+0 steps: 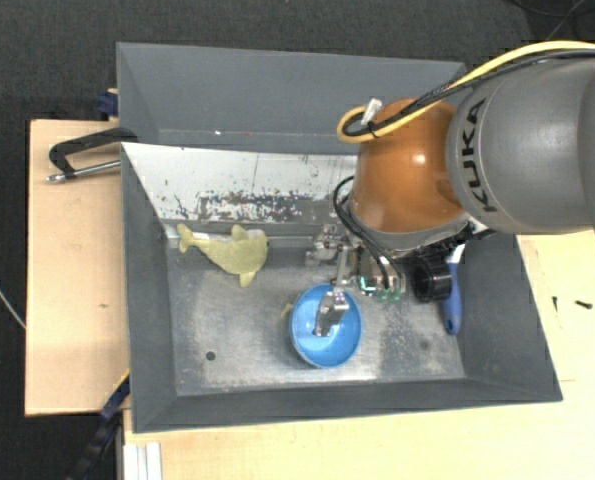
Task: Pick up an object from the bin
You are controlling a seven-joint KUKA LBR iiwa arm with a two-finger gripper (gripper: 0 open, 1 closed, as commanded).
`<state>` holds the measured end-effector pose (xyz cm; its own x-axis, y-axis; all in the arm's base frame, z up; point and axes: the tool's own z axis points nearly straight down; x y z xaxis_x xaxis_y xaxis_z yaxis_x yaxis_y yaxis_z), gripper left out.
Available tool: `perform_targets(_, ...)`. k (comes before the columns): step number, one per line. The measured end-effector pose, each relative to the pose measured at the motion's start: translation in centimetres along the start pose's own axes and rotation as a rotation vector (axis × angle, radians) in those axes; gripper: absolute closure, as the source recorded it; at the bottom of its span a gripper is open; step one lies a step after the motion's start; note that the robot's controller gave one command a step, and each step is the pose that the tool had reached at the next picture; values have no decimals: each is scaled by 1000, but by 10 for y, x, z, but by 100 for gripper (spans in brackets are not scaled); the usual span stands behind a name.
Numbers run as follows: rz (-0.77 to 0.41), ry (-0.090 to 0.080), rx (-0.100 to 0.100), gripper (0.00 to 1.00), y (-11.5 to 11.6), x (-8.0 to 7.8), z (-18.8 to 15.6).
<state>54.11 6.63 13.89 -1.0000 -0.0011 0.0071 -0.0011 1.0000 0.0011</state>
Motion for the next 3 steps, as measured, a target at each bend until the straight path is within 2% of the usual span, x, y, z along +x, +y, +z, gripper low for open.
perform_targets(1, -165, -11, 3, 0, -32, 10, 65)
perform_targets(2, -166, -12, 4, 100, -32, 8, 61)
perform_targets(3, -201, -22, 2, 100, -39, 15, -88)
